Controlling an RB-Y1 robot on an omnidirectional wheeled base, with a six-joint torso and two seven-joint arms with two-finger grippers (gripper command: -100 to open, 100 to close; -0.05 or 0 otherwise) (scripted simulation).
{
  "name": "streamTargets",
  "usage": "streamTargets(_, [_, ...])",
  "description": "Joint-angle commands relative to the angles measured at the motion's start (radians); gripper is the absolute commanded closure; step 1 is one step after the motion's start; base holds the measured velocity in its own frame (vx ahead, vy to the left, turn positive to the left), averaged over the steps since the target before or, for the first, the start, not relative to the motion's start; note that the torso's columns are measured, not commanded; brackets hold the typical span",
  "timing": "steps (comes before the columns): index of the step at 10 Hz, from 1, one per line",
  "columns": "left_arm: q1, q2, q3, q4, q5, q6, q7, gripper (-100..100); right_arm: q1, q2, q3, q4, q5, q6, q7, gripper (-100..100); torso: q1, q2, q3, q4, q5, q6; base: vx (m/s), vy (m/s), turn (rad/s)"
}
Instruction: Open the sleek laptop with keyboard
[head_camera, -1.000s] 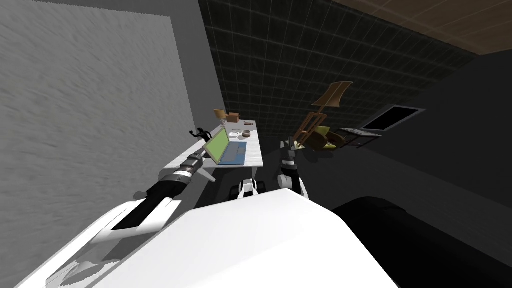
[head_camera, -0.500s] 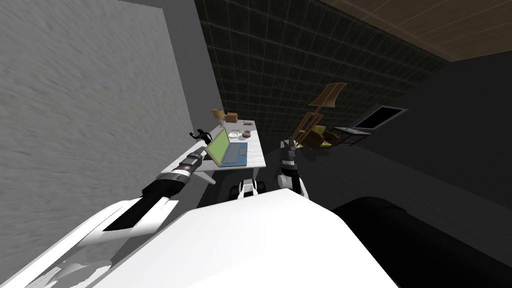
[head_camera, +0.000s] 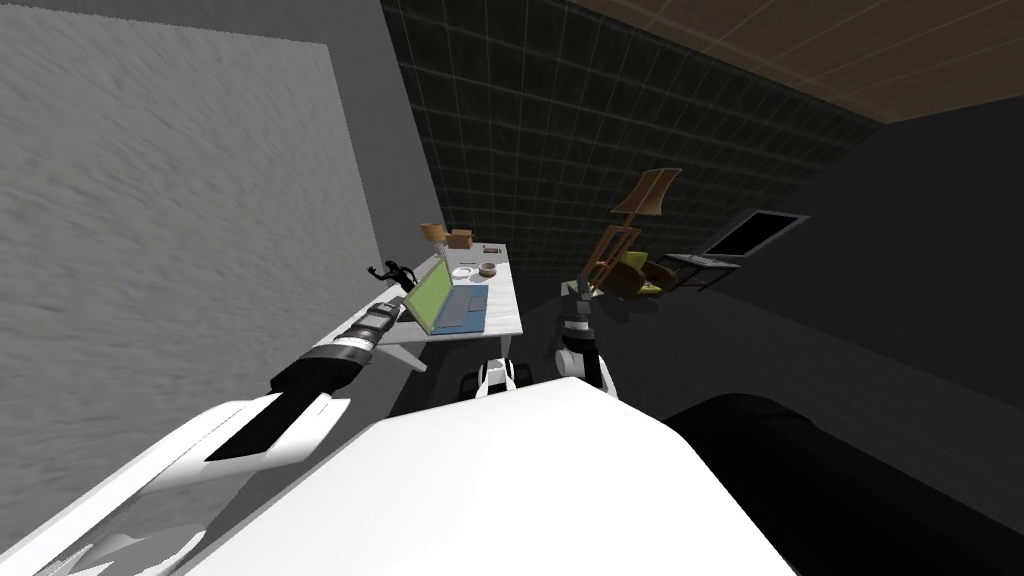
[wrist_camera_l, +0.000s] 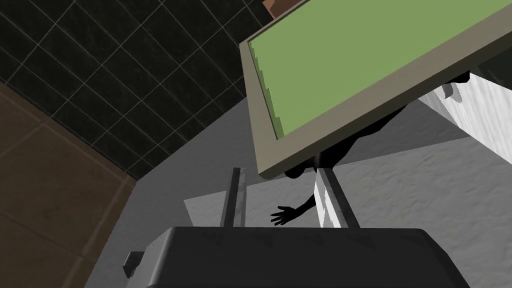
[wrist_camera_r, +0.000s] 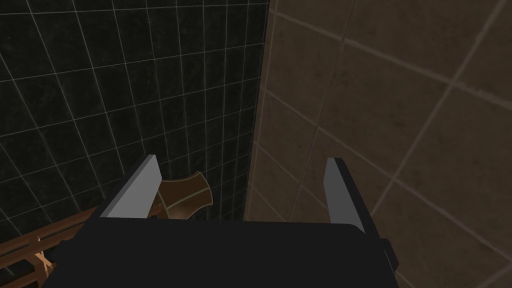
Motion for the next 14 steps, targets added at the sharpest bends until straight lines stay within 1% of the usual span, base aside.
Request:
streamTargets(1, [0.013,0.038,-0.005,0.041,-0.069,-0.001,-0.055,100,0.0,0.0,0.0,0.0,0.0,0.0,0.0,0,0.0,-0.002,-0.001,-0.001,0.001,0.0,-0.045,-0.21,-0.027])
streamTargets(2, [0.016,0.047,-0.001,0.049,-0.087,-0.004,-0.067,100,0.0,0.0,0.0,0.0,0.0,0.0,0.0,0,0.002,-0.002,-0.002,0.0,0.001,0.0,-0.057,-0.179,-0.045])
streamTargets(3, [0.007,0.036,0.001,0.035,-0.08,-0.009,-0.059,100,0.0,0.0,0.0,0.0,0.0,0.0,0.0,0,0.006,0.001,-0.001,0.003,0.0,-0.003,-0.03,-0.083,-0.011])
streamTargets(4, [-0.004,0.033,-0.001,0.066,-0.104,-0.024,-0.083,100,0.0,0.0,0.0,0.0,0.0,0.0,0.0,0,0.012,0.003,0.0,0.007,-0.001,-0.004,-0.012,-0.074,-0.062])
streamTargets(5, [-0.016,0.03,-0.002,0.095,-0.126,-0.038,-0.104,100,0.0,0.0,0.0,0.0,0.0,0.0,0.0,0,0.012,0.005,0.001,0.009,-0.001,-0.006,-0.026,-0.116,-0.067])
streamTargets(6, [-0.016,0.03,-0.002,0.099,-0.126,-0.038,-0.104,100,0.0,0.0,0.0,0.0,0.0,0.0,0.0,0,0.009,0.006,0.002,0.009,-0.002,-0.006,-0.031,-0.091,-0.02])
streamTargets(7, [-0.027,0.026,-0.003,0.133,-0.147,-0.052,-0.125,100,0.0,0.0,0.0,0.0,0.0,0.0,0.0,0,0.009,0.008,0.003,0.01,-0.003,-0.008,-0.022,-0.074,-0.042])
streamTargets(8, [-0.027,0.026,-0.003,0.133,-0.147,-0.052,-0.125,100,0.0,0.0,0.0,0.0,0.0,0.0,0.0,0,0.01,0.01,0.004,0.01,-0.002,-0.009,-0.026,-0.052,0.002])
streamTargets(10, [-0.05,0.019,-0.006,0.196,-0.19,-0.081,-0.166,100,0.0,0.0,0.0,0.0,0.0,0.0,0.0,0,0.01,0.007,0.002,0.008,-0.001,-0.006,-0.041,-0.08,-0.049])
streamTargets(11, [-0.05,0.019,-0.006,0.199,-0.19,-0.081,-0.166,100,0.0,0.0,0.0,0.0,0.0,0.0,0.0,0,0.008,0.005,0.001,0.007,-0.001,-0.006,-0.032,-0.082,-0.016])
streamTargets(13, [-0.073,0.012,-0.009,0.255,-0.233,-0.11,-0.207,100,0.0,0.0,0.0,0.0,0.0,0.0,0.0,0,0.009,0.004,0.0,0.007,-0.002,-0.006,-0.035,-0.094,-0.03])
streamTargets(14, [-0.073,0.012,-0.009,0.266,-0.233,-0.11,-0.207,100,0.0,0.0,0.0,0.0,0.0,0.0,0.0,0,0.007,0.004,0.0,0.007,-0.002,-0.004,-0.034,-0.084,-0.023])
